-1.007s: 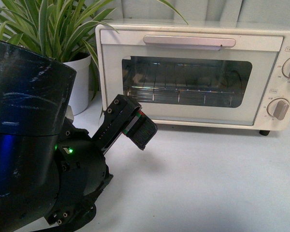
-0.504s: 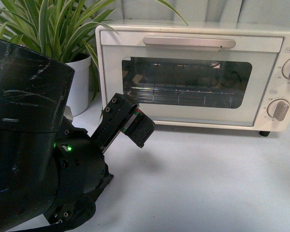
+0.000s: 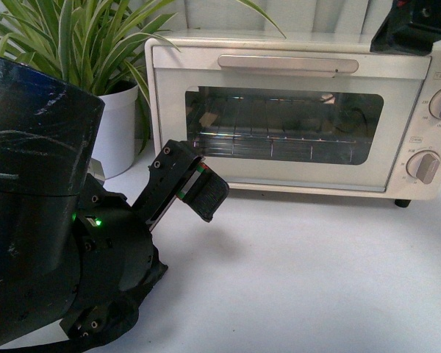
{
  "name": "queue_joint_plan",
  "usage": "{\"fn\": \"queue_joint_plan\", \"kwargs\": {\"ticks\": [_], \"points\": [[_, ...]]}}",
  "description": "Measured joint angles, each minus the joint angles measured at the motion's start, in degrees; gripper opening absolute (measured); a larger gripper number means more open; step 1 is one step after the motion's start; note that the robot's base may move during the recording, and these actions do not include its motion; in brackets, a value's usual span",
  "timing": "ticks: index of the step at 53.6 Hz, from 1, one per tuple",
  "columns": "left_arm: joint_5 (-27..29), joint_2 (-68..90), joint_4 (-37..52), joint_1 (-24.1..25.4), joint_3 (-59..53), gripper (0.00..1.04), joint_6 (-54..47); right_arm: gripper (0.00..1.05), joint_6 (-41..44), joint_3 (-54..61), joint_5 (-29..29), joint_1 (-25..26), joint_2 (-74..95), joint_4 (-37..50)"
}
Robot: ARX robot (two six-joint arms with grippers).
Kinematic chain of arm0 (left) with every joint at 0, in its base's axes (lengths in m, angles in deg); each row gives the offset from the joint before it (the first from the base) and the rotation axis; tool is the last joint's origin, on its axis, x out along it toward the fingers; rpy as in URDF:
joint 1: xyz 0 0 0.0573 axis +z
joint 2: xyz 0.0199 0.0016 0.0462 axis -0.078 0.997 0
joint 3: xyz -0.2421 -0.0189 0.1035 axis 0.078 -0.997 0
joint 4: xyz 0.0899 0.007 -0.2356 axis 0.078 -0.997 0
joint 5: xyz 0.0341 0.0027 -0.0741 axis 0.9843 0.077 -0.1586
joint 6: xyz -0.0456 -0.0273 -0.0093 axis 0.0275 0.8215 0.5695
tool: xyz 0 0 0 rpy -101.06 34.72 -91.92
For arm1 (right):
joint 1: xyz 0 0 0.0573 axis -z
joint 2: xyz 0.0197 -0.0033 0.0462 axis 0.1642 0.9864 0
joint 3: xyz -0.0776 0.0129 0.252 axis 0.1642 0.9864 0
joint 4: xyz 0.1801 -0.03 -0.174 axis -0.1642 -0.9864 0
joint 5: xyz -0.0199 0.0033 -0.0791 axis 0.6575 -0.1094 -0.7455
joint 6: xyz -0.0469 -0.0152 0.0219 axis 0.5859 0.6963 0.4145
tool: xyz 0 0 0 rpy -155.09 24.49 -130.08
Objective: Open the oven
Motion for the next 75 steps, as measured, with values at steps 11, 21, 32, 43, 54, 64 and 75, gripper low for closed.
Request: {"fn": "queue_joint_plan", "kwargs": {"ticks": [11,21,32,43,54,64,75], "points": [[-0.04,-0.04,0.00,0.11,-0.04,0.98,0.02,0.95,-2.80,-4.63,-2.86,-1.09,4.63,-1.66],[-0.07,-0.04,0.00,0.11,-0.04,0.98,0.09,0.95,-3.48,-7.43,-4.22,-1.90,7.30,-2.40],[-0.13,-0.04,0.00,0.11,-0.04,0.98,0.24,0.95,-3.87,-9.86,-5.62,-2.36,9.77,-3.32],[-0.28,-0.04,0.13,0.20,-0.07,0.98,0.42,0.95,-4.20,-10.97,-6.82,-2.78,11.13,-3.96],[-0.48,-0.09,0.28,0.44,-0.17,0.98,0.61,0.95,-1.92,-10.67,-5.73,-3.15,10.67,-5.16],[-0.50,-0.20,0.31,0.68,-0.31,0.98,0.66,0.95,-0.31,-6.05,-4.22,-3.13,7.82,-2.67],[-0.52,-0.31,0.33,0.79,-0.48,0.98,0.66,0.95,0.50,0.85,-2.58,-3.15,3.61,0.70]]}}
